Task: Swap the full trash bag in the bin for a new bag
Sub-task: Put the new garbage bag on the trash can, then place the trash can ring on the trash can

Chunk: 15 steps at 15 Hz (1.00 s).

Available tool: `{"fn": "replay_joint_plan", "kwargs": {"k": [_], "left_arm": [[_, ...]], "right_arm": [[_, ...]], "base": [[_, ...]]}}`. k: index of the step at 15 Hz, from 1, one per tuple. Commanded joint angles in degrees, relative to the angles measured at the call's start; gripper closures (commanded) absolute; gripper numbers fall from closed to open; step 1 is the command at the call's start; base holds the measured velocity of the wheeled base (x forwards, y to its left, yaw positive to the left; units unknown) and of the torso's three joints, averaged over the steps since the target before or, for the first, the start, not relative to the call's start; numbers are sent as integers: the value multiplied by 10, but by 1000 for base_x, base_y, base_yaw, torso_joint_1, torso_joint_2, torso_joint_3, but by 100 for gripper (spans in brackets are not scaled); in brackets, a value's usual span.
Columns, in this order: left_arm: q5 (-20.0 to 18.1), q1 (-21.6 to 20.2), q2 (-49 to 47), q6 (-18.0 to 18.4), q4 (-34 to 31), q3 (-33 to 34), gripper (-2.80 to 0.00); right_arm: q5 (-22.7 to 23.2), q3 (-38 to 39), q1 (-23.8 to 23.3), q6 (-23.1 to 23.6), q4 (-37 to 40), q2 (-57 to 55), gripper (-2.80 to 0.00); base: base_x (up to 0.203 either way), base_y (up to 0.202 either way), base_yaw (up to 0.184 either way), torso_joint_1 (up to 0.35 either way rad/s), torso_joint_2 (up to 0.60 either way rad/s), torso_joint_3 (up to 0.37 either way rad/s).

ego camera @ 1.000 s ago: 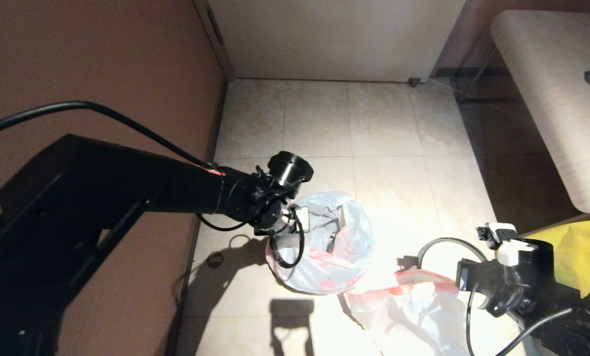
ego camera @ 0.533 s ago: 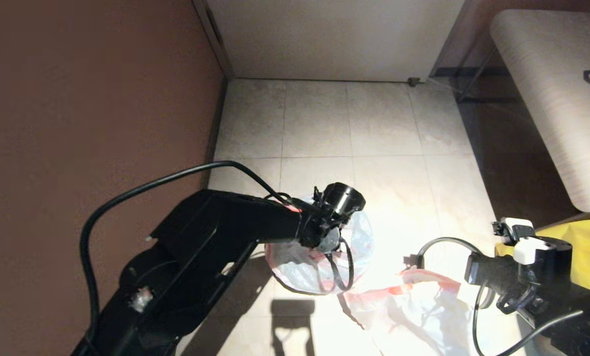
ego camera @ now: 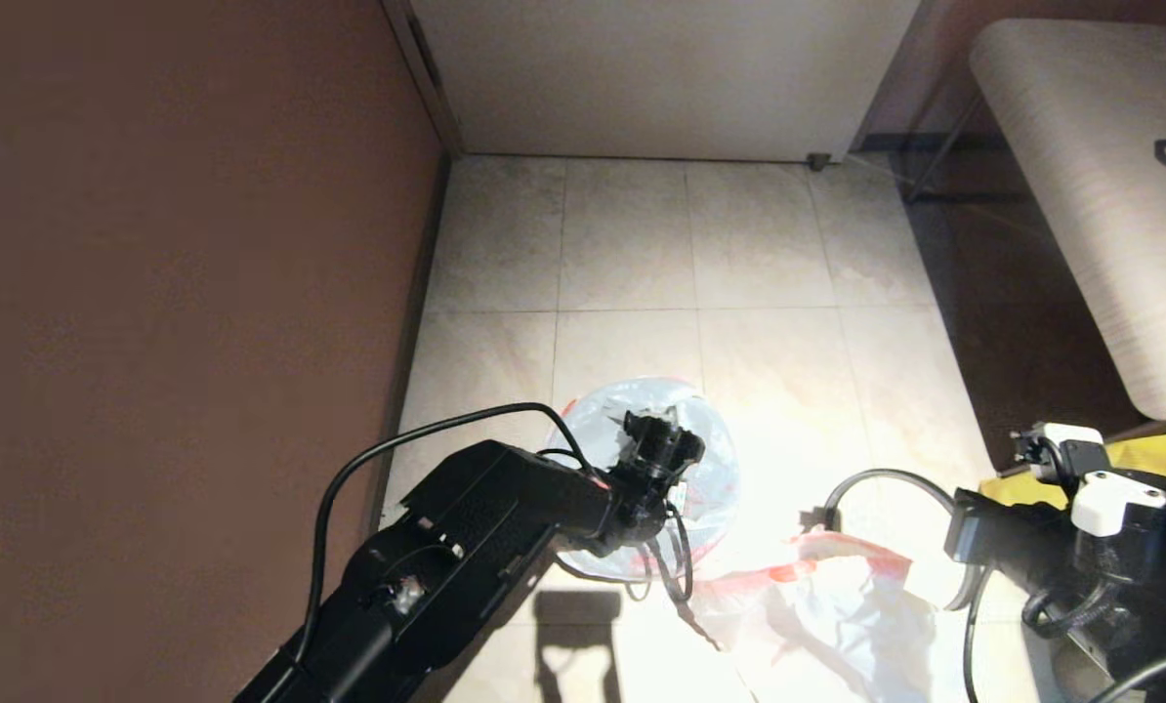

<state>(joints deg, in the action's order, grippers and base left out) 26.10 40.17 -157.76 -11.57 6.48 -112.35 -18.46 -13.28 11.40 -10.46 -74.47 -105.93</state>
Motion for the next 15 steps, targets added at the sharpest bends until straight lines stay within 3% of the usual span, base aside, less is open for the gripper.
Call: {"fn": "replay_joint_plan", "kwargs": {"k": [1, 5, 7, 12, 15], "left_arm": [[3, -4, -11, 1, 8, 0, 0], [24, -3, 31, 12, 6, 3, 0], [39, 5, 94, 7, 7, 36, 0], [76, 35, 349, -16, 8, 234, 0], [78, 3, 460, -30, 13, 352, 0]], "right_arm": [[-6, 20, -1, 1, -4, 19, 0], [-10, 25, 4, 1, -8, 10, 0], [-10, 25, 3, 8, -8, 8, 0], [8, -4, -34, 15, -12, -93, 0], [35, -73, -93, 54, -40, -205, 0]], "base": [[0, 0, 0, 0, 0, 0], [0, 0, 0, 0, 0, 0], [0, 0, 0, 0, 0, 0], [0, 0, 0, 0, 0, 0], [0, 0, 0, 0, 0, 0]]}}
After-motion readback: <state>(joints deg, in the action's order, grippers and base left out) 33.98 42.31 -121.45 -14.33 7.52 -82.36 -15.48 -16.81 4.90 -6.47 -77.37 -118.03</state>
